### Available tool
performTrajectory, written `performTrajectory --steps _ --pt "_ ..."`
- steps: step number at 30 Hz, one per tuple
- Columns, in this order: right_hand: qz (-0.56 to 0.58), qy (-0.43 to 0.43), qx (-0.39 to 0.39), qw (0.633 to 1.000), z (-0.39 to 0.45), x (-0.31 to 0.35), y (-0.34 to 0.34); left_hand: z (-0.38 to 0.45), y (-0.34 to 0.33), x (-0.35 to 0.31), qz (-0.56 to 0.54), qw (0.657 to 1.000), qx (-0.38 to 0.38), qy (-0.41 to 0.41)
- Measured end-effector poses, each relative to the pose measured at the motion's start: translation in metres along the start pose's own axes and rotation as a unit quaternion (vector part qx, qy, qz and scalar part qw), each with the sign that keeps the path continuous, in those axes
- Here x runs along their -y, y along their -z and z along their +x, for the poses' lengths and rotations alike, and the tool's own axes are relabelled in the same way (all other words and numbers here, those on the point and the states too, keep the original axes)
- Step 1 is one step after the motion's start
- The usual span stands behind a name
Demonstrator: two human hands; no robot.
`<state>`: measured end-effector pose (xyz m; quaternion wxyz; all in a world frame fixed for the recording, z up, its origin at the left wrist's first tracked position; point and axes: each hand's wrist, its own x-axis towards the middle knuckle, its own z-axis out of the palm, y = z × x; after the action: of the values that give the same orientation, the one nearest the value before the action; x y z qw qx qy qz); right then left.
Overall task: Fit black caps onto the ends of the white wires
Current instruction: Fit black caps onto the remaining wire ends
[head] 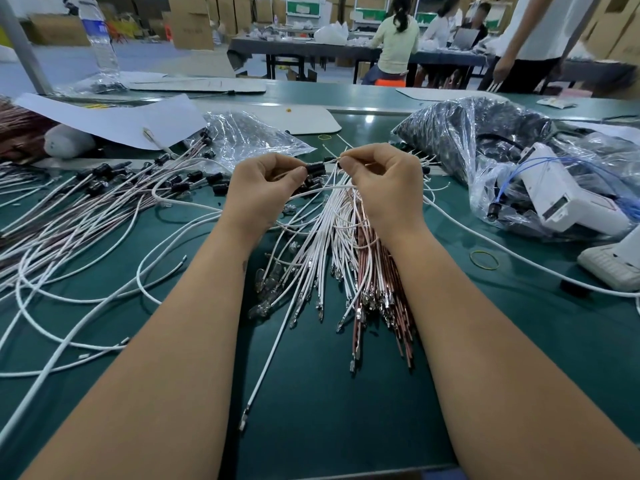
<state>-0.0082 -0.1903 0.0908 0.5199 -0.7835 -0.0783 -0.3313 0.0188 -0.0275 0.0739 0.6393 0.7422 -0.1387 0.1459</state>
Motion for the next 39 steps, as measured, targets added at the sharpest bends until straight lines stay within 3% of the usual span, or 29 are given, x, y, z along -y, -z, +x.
performTrajectory --steps 12,17,24,39 --pt "-0.041 -0.01 0.029 0.999 0.003 -0.006 0.001 -0.003 -0.009 0.0 0.099 0.992 -0.028 -0.074" --pt "-0.033 -0.011 0.019 0.999 0.003 -0.008 -0.001 -0.005 -0.013 0.0 0.062 0.996 -0.005 -0.066" --pt "-0.032 -0.011 0.032 0.999 0.003 -0.006 -0.004 -0.006 -0.019 -0.001 0.131 0.989 0.011 -0.072" --pt "0.004 -0.03 0.046 0.998 0.0 -0.001 0.0 -0.01 -0.014 -0.012 0.047 0.998 0.022 -0.039"
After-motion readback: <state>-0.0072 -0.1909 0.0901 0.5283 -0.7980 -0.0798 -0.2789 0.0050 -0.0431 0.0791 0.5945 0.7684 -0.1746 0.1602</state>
